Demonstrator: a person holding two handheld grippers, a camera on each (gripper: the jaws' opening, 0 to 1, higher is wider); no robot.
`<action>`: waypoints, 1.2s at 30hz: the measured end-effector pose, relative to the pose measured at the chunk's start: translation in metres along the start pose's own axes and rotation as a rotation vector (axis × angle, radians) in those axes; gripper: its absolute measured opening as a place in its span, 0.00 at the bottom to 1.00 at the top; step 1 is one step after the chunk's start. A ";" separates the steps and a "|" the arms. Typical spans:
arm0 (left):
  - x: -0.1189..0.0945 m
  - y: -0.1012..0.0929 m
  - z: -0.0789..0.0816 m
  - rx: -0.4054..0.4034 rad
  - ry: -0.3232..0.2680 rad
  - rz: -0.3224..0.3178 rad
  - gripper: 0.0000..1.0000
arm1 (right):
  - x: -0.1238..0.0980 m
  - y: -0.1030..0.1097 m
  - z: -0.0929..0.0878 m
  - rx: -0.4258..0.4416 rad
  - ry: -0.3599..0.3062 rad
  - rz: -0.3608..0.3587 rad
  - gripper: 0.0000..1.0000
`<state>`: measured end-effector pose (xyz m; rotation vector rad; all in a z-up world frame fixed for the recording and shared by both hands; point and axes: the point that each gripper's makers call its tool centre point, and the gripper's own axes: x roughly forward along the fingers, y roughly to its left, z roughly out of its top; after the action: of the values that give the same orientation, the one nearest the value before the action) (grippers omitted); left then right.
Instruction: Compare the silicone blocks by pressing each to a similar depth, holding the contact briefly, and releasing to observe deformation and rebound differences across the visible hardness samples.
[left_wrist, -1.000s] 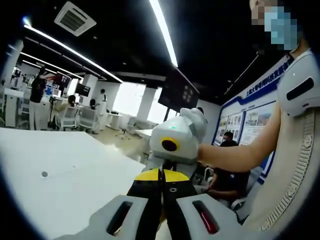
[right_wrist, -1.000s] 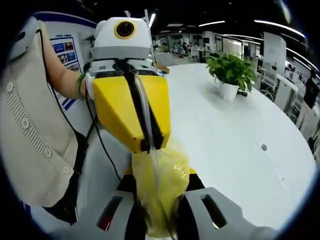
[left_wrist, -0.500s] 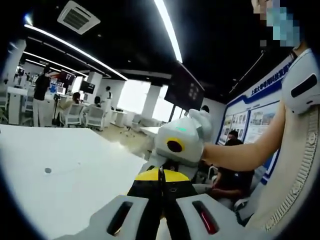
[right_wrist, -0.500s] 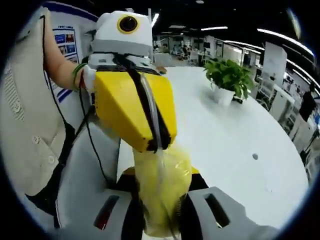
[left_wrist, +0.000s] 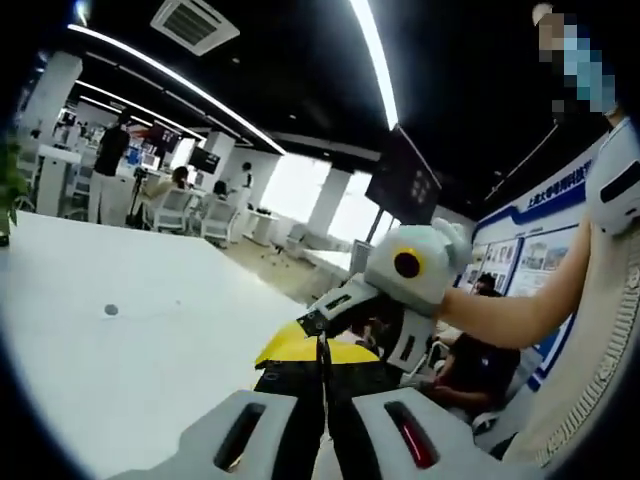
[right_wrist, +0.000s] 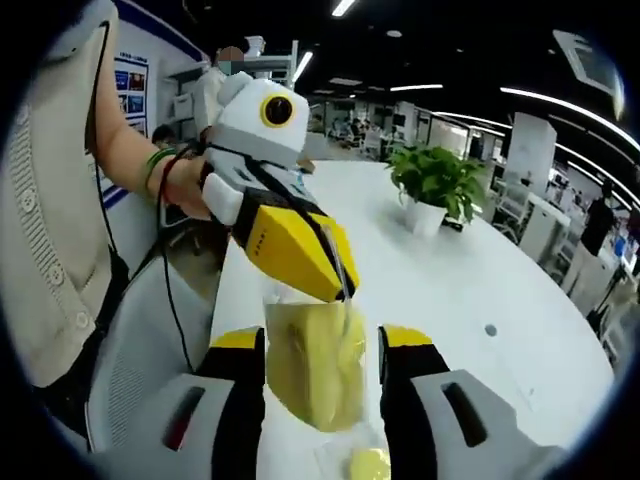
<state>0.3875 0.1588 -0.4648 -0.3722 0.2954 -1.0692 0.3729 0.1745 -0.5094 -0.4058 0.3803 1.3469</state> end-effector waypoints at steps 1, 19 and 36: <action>0.000 0.003 -0.002 -0.004 0.002 0.006 0.00 | -0.002 -0.001 0.000 0.006 -0.007 -0.008 0.46; 0.012 0.082 -0.064 -0.187 0.021 0.174 0.00 | -0.052 -0.011 -0.039 0.176 -0.009 -0.173 0.50; 0.022 0.162 -0.111 -0.330 0.046 0.316 0.00 | -0.089 -0.022 -0.079 0.246 0.070 -0.239 0.49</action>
<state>0.4808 0.1918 -0.6359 -0.5755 0.5559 -0.7181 0.3760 0.0564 -0.5332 -0.2835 0.5324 1.0405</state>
